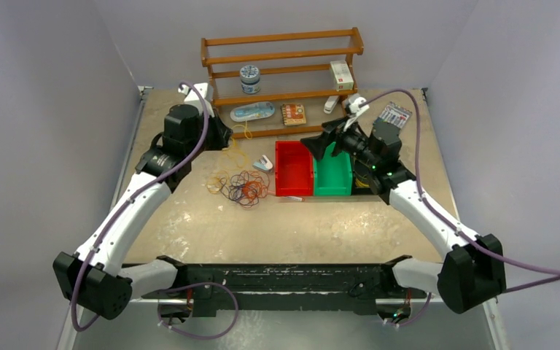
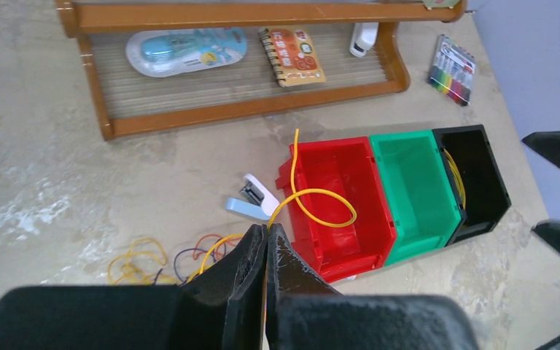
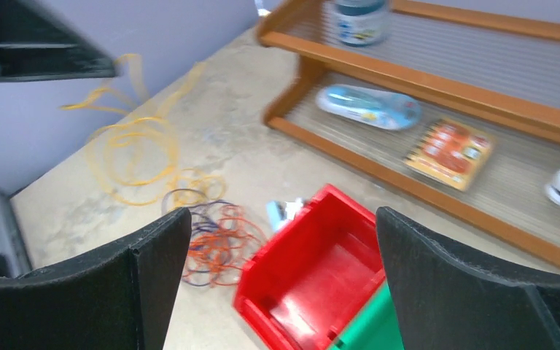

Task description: Untangle the cables

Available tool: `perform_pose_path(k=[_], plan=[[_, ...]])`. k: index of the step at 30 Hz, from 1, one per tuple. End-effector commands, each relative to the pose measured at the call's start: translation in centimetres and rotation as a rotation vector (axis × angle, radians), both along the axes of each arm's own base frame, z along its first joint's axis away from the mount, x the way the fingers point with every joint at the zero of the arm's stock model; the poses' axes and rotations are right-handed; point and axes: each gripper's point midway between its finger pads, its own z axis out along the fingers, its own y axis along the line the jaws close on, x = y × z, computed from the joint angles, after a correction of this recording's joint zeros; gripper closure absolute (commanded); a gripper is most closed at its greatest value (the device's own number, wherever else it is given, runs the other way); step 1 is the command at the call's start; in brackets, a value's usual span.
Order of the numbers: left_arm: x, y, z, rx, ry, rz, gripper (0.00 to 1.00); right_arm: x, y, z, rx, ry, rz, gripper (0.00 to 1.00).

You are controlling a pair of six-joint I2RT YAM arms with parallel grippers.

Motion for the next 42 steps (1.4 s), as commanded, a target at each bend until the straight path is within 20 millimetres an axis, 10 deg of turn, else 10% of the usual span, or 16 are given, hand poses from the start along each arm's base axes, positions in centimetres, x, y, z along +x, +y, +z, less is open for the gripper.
perform_pose_path(k=[1, 9, 24, 36, 42], plan=[[1.2, -3.0, 3.7, -0.07, -0.102, -0.123, 1.0, -2.9, 5.9, 3.5, -0.06, -0.157, 0.211, 0.03], [1.5, -5.4, 2.5, -0.079, -0.092, -0.225, 1.0, -4.1, 9.2, 6.7, -0.022, -0.247, 0.332, 0.12], [0.7, -6.5, 2.5, -0.098, -0.091, -0.28, 1.0, -0.9, 13.6, 3.7, -0.015, -0.161, 0.355, 0.32], [0.2, -6.0, 2.7, -0.095, -0.103, -0.273, 1.0, 1.0, 12.7, 3.7, -0.066, -0.167, 0.246, 0.96], [-0.4, -6.2, 3.1, -0.115, -0.124, -0.297, 0.95, 0.7, 11.6, 5.9, -0.081, -0.203, 0.209, 1.0]])
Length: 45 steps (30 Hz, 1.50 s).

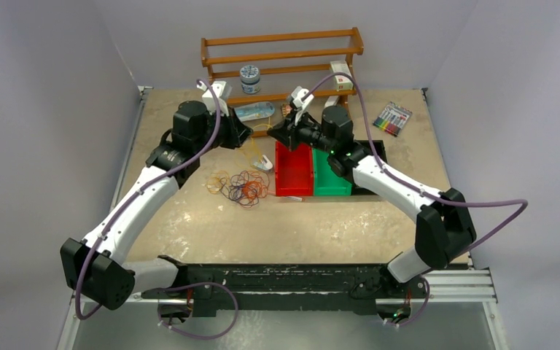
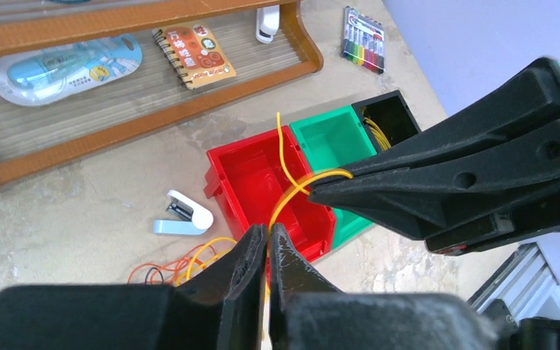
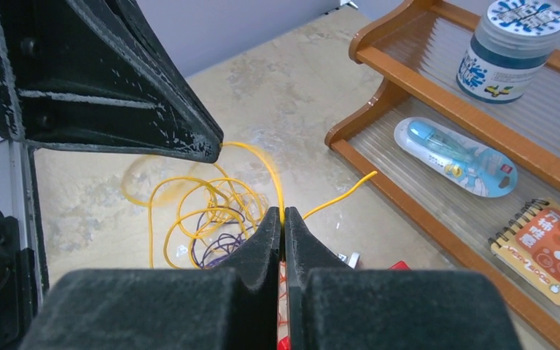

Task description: Untangle the cables

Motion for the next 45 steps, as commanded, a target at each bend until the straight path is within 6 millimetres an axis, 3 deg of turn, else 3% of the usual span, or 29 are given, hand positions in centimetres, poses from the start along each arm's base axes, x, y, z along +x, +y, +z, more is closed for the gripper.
perform_pose_path(k=[1, 5, 10, 22, 29, 37, 45], plan=[[-0.8, -0.5, 2.8, -0.051, -0.1, -0.043, 0.86, -0.2, -1.1, 7.0, 0.045, -0.149, -0.041, 1.0], [-1.3, -0.5, 3.9, -0.077, -0.146, -0.051, 0.57, -0.5, -1.5, 8.5, 0.021, -0.156, -0.045, 1.0], [-2.0, -0.5, 5.7, -0.128, -0.234, -0.066, 0.42, -0.7, -2.1, 9.2, -0.029, -0.134, -0.058, 1.0], [-2.9, -2.2, 8.4, -0.232, -0.383, -0.176, 0.4, -1.3, -2.7, 11.2, -0.002, -0.087, -0.08, 1.0], [-1.3, -2.6, 6.6, -0.192, -0.36, -0.159, 0.4, -2.1, -1.9, 12.0, 0.026, -0.072, -0.02, 1.0], [-1.0, -4.7, 5.8, -0.198, -0.363, -0.209, 0.4, -2.7, -1.7, 12.5, 0.033, -0.064, 0.006, 1.0], [-0.3, -7.3, 2.6, -0.174, -0.306, -0.257, 0.61, -3.4, -2.2, 13.7, 0.05, -0.083, 0.003, 1.0]])
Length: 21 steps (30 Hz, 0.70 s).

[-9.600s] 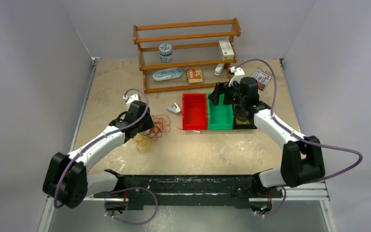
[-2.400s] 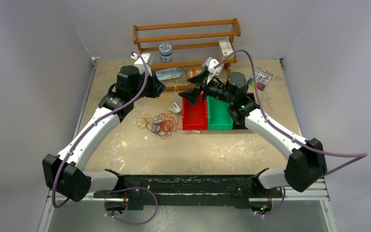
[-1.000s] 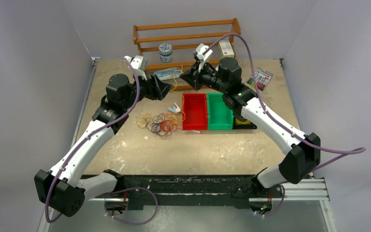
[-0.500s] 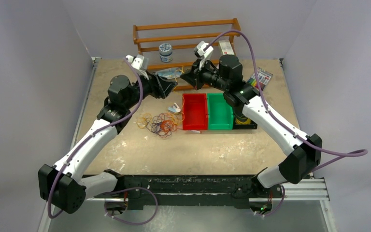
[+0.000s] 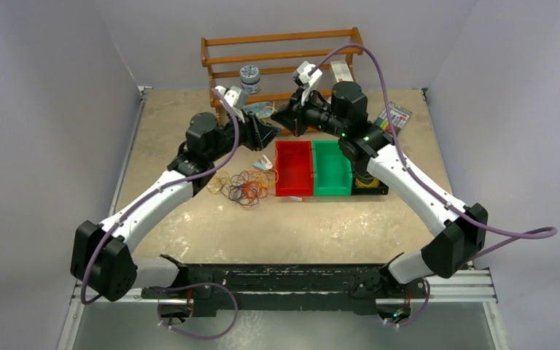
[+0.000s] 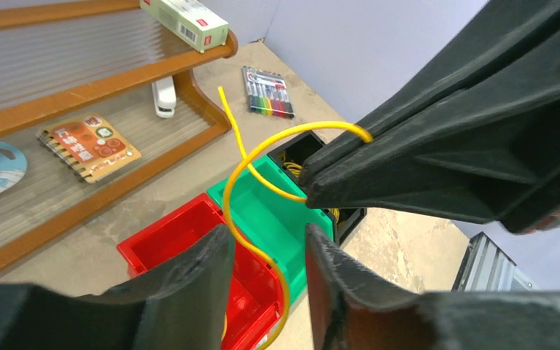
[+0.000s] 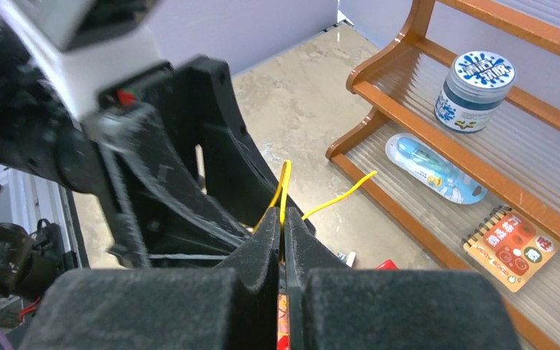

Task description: Untangle the cables

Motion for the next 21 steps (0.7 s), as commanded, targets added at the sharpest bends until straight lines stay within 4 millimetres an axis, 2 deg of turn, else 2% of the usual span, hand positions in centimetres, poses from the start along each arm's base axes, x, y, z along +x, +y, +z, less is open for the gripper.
perform_pose_path(k=[1, 4, 10, 16, 21], plan=[[0.2, -1.6, -0.3, 0.003, -0.042, -0.044, 0.64, -1.9, -0.8, 5.7, 0.086, -0.098, 0.021, 1.0], [0.1, -2.2, -2.4, 0.017, 0.003, -0.065, 0.76, -2.6, -1.4, 6.6, 0.104, -0.118, 0.009, 1.0], [-0.9, -2.4, -6.8, 0.026, 0.101, -0.093, 0.95, -3.0, -4.0, 9.9, 0.157, -0.208, -0.107, 1.0], [-2.1, -2.4, -9.1, 0.026, 0.152, -0.108, 0.99, -3.4, -6.6, 14.5, 0.202, -0.323, -0.211, 1.0], [-2.6, -2.2, -10.1, 0.036, 0.17, -0.111, 1.0, -3.8, -8.4, 17.5, 0.227, -0.401, -0.277, 1.0]])
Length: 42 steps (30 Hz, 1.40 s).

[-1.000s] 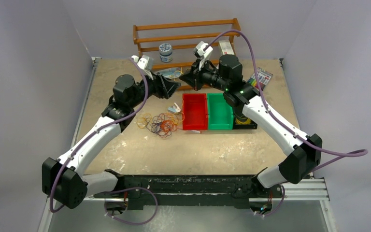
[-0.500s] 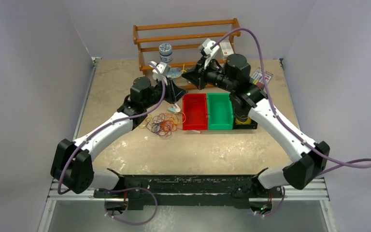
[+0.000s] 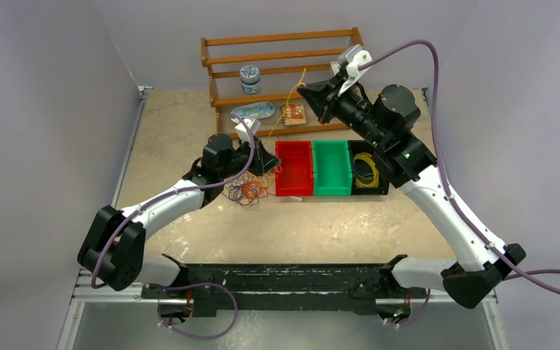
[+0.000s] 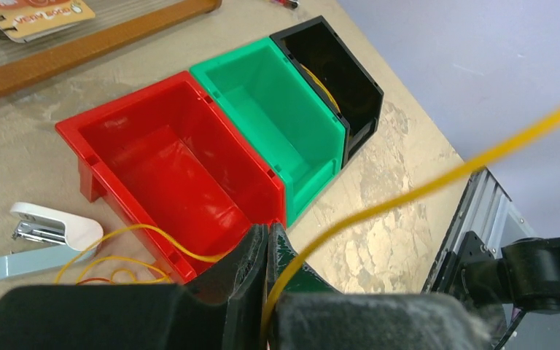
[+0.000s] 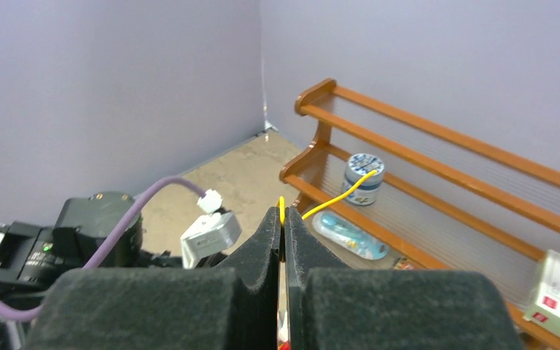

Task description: Untangle the cables

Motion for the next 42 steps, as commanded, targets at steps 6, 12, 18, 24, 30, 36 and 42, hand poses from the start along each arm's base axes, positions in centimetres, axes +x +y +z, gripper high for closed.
perform_pose_path(k=[6, 12, 18, 24, 30, 36, 42], plan=[[-0.6, -0.4, 0.6, -0.034, -0.03, -0.019, 1.0, -1.8, -4.9, 9.7, 0.141, -0.243, -0.173, 1.0], [-0.7, -0.4, 0.5, -0.026, -0.028, -0.019, 1.0, -3.2, -8.7, 12.8, 0.218, -0.315, -0.3, 1.0], [-0.8, -0.3, 0.4, -0.023, -0.029, -0.02, 1.0, -4.1, -12.9, 14.2, 0.275, -0.34, -0.471, 1.0], [-0.9, -0.3, 0.2, -0.019, -0.027, -0.017, 1.0, -5.0, -15.3, 14.6, 0.31, -0.35, -0.554, 1.0], [-0.7, -0.2, -0.3, -0.01, -0.019, -0.007, 1.0, -6.9, -18.7, 15.5, 0.372, -0.383, -0.657, 1.0], [-0.1, -0.1, 1.3, -0.01, -0.036, 0.019, 1.0, -9.4, -21.9, 16.3, 0.434, -0.429, -0.73, 1.0], [0.9, 0.1, 4.5, -0.005, -0.09, 0.048, 1.0, -11.4, -24.4, 16.0, 0.467, -0.441, -0.789, 1.0]])
